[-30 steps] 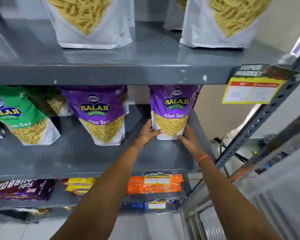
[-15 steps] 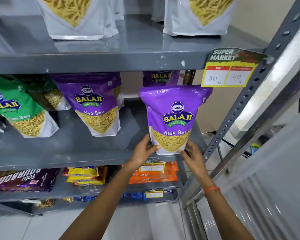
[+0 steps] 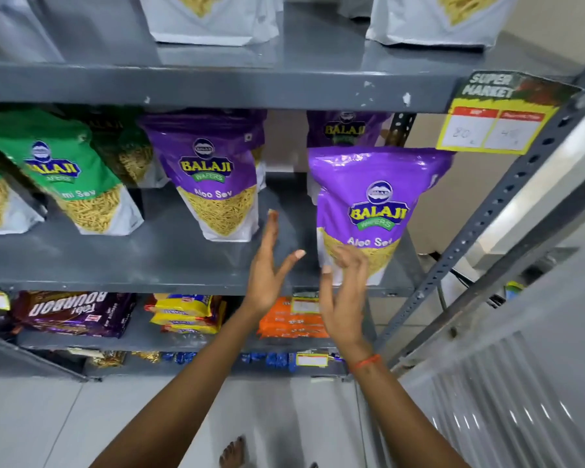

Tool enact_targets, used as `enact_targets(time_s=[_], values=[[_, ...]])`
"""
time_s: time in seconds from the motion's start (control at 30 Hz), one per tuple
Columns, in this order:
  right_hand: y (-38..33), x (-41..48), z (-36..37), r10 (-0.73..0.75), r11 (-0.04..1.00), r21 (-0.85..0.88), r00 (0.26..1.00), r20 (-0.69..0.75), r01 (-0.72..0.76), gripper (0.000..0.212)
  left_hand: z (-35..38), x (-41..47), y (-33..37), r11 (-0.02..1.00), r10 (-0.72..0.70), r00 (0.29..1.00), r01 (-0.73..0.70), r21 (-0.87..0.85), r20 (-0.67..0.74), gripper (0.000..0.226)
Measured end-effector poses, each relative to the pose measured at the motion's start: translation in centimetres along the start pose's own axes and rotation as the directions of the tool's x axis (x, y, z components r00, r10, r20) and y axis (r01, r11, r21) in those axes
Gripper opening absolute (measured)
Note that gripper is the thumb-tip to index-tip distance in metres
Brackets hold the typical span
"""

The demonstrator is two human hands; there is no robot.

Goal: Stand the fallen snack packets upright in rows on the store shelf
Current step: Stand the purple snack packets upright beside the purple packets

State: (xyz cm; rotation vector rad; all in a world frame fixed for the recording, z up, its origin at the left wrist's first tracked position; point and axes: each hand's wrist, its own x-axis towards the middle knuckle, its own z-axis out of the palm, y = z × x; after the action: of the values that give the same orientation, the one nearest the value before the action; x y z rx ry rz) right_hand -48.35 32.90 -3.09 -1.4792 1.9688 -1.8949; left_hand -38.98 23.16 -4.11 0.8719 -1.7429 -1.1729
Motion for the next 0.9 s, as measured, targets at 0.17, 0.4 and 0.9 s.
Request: enact_targets(time_s=[0.17, 0.4, 0.9], values=[[0.0, 3.7, 10.0, 0.161, 0.973, 0.080, 0.885, 0.436, -0.216, 0.050, -8.7, 1.8, -3.0, 1.000, -0.002, 0.861, 0.015, 0.021, -0.508, 0.092], [4.5, 10.4, 17.1, 0.459, 0.794, 0.010, 0.611, 0.645, -0.608, 0.090, -18.8, 10.5, -9.1, 0.919, -0.367, 0.928, 0.353, 0.175, 0.058, 0.105], [2.7, 2.9, 11.3, 0.396, 0.866, -0.053, 0.616, 0.681, -0.498, 0.047, -18.1, 1.2, -9.6, 0.948, -0.309, 0.934, 0.318, -0.027, 0.181, 0.047]])
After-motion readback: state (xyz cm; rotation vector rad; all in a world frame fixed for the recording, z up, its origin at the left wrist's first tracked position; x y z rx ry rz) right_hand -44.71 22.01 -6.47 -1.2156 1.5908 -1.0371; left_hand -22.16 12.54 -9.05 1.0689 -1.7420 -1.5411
